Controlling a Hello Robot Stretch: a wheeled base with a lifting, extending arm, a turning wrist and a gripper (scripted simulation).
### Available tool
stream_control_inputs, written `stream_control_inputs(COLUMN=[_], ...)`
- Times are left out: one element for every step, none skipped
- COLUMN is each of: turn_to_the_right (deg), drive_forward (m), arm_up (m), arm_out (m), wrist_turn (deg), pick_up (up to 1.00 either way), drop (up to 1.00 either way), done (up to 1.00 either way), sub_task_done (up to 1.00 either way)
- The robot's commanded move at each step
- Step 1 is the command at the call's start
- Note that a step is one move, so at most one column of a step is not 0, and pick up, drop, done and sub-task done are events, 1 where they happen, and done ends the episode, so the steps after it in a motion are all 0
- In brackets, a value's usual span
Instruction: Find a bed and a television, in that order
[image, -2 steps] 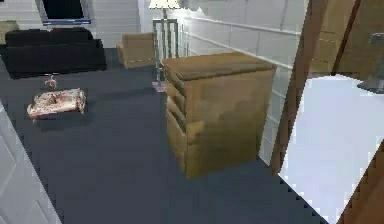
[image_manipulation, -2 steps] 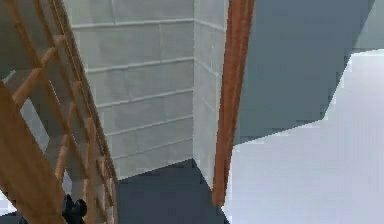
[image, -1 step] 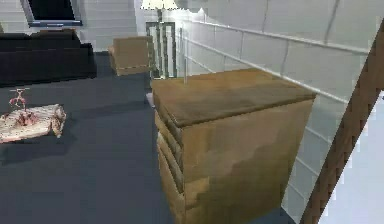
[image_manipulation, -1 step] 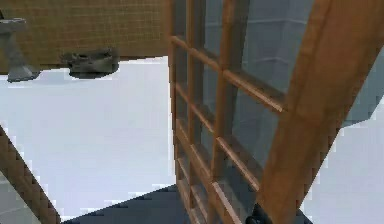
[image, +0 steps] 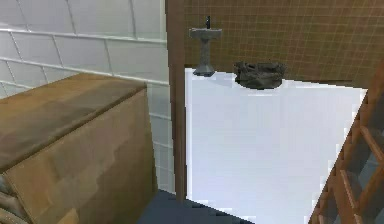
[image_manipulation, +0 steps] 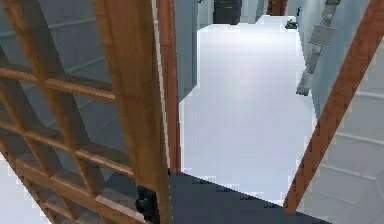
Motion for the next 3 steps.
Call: stream_control_inputs(turn_to_the_right=[9.0,0.0,0.0], drive_forward=[0.00,1.00,0.40], arm_up=[0.00,0.00,0.00], arm_out=[0.00,0.00,0.00], wrist_turn=[0.0,0.0,0.0], pick_up=[0.00,0.00,0.00], drop=[0.00,0.00,0.00], done=[0.00,0.00,0.00], sub_task_done=[0.00,0.00,0.00])
